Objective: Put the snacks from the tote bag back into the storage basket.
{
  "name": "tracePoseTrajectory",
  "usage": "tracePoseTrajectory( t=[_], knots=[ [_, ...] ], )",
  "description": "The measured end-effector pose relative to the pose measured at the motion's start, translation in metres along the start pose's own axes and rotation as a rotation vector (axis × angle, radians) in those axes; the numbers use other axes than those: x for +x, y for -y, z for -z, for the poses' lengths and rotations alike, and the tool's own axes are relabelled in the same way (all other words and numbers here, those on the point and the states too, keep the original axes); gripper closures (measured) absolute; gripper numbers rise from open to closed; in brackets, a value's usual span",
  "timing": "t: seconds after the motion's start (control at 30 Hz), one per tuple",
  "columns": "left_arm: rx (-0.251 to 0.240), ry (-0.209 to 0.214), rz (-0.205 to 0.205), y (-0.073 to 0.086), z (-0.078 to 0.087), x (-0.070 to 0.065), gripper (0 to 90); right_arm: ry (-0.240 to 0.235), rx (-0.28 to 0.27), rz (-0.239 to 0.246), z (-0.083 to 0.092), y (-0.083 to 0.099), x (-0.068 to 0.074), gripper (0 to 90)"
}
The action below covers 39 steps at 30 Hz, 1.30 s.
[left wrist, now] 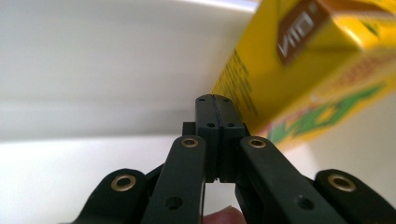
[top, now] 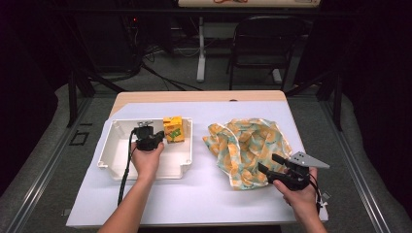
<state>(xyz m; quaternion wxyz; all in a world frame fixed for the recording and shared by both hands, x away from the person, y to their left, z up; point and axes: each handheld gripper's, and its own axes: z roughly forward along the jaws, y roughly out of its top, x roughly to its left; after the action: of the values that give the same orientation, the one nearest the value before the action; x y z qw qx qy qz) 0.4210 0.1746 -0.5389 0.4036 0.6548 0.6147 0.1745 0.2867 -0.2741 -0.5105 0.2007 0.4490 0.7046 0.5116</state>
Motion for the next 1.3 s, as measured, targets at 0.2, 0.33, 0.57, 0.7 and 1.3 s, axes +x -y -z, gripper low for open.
tracePoseTrajectory(
  t=[0.2, 0.33, 0.57, 0.7, 1.3],
  knots=[
    [0.018, 0.032, -0.043, 0.011, 0.009, -0.010, 90.0, 0.000, 0.006, 0.011, 0.000, -0.001, 0.002, 29.3],
    [0.031, 0.058, -0.056, 0.011, 0.004, -0.015, 90.0, -0.001, 0.009, 0.011, -0.001, -0.001, 0.003, 29.3],
    [0.029, 0.048, -0.031, 0.007, -0.003, -0.015, 90.0, 0.001, 0.004, 0.007, 0.000, -0.001, 0.001, 29.4],
    [0.028, 0.050, -0.025, 0.007, -0.004, -0.015, 90.0, 0.000, 0.000, 0.004, -0.001, 0.000, 0.001, 29.4],
    [-0.087, 0.059, -0.019, 0.016, 0.031, -0.017, 34.4, 0.002, 0.003, 0.010, 0.000, -0.001, 0.001, 29.1]
  ],
)
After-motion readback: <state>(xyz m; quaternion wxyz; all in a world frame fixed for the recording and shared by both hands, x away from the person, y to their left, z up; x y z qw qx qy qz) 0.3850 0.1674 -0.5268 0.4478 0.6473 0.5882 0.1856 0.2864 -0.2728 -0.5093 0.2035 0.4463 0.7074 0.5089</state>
